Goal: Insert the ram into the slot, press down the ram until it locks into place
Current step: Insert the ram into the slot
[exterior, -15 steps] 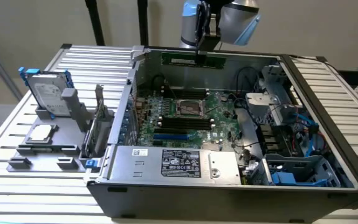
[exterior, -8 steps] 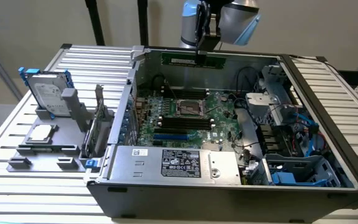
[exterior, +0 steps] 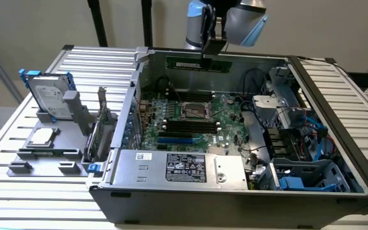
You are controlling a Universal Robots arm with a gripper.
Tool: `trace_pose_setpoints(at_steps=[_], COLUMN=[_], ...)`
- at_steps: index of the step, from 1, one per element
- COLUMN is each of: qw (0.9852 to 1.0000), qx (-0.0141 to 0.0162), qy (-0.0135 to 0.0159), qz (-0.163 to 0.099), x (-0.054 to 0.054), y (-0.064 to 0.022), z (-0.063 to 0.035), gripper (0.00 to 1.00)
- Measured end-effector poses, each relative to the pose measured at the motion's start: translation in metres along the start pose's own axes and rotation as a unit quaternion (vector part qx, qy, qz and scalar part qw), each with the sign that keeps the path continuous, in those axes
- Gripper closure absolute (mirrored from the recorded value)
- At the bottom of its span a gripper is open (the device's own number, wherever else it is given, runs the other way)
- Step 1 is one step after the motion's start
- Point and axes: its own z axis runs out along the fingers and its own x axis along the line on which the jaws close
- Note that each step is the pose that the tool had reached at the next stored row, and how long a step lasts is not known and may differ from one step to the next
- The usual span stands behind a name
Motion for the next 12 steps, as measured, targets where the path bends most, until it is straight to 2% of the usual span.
trace_pose_setpoints(at_steps=[12], qw=[1.0], qx=[0.0], qy=[0.0], qz=[0.0], x=[0.006], y=[-0.0006], z=[0.0217], gripper=[0.87])
